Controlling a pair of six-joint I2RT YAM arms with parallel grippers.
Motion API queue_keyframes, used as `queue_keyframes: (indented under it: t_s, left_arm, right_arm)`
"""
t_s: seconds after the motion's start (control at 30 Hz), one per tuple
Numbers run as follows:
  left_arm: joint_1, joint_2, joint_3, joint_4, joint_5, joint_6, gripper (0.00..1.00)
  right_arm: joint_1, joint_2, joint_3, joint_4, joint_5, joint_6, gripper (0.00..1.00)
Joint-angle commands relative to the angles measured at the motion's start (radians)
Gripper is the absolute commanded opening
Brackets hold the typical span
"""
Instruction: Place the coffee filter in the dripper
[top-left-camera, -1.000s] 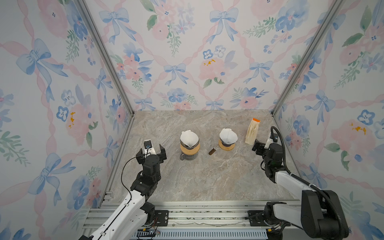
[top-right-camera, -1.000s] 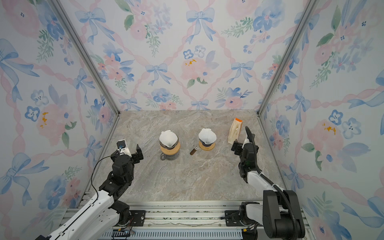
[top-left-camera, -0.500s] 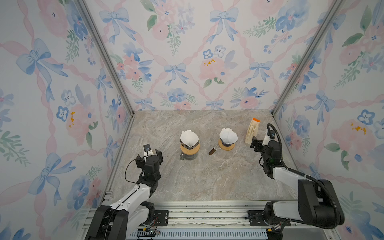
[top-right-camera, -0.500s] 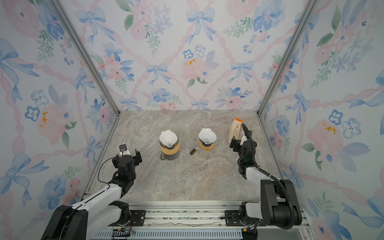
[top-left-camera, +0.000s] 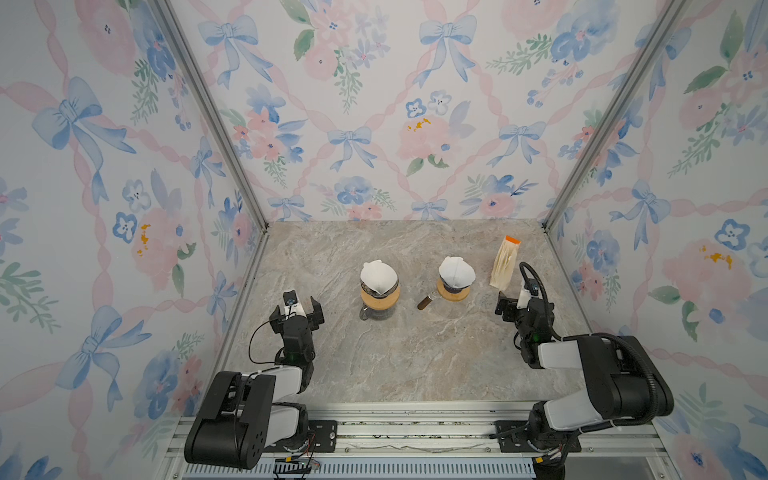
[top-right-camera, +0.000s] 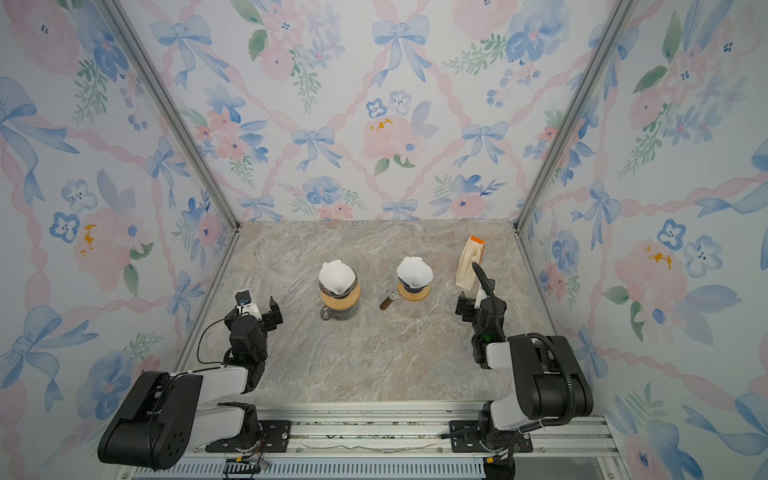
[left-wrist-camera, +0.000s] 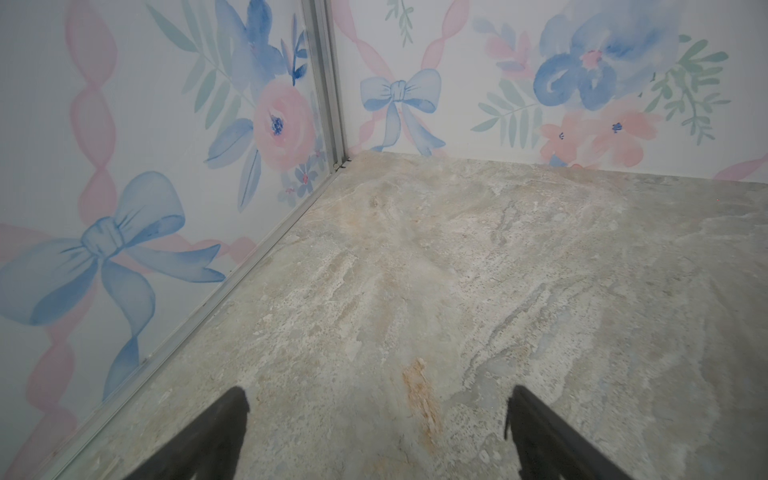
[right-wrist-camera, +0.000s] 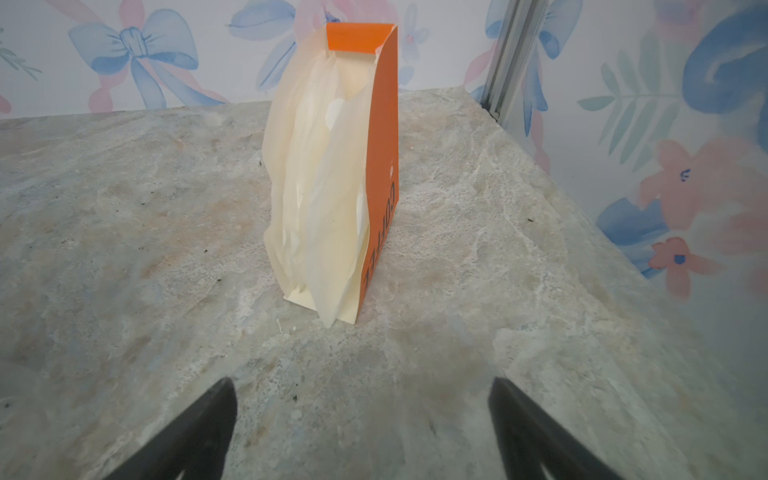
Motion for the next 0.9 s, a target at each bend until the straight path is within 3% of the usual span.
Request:
queue_keyframes:
  t_s: [0.0, 0.17, 0.3, 0.4, 0.87]
  left_arm:
    - [0.015, 0.057, 0.037, 0.115, 0.075, 0.038, 0.98]
    - [0.018, 0.173, 0.048, 0.211, 0.115, 0.039, 0.98]
    - [0.018, 0.279, 0.063, 0.302, 0.139, 0.063, 0.98]
    - [0.020, 0.261, 0.101, 0.191, 0.138, 0.048, 0.98]
    - [0.019, 0.260, 0.099, 0.198, 0.140, 0.049, 0.98]
  right_arm:
    - [0.005, -0.007, -0.006, 0.131, 0.001, -0.010, 0.97]
    - [-0.001, 0.001, 0.068, 0.010, -0.057, -0.020, 0.96]
    - [0.009, -0.003, 0.099, -0.064, -0.036, -0.027, 0.96]
    - [0.014, -0.003, 0.101, -0.066, -0.026, -0.031, 0.96]
    - [0.038, -0.002, 0.107, -0.079, 0.012, -0.050, 0.96]
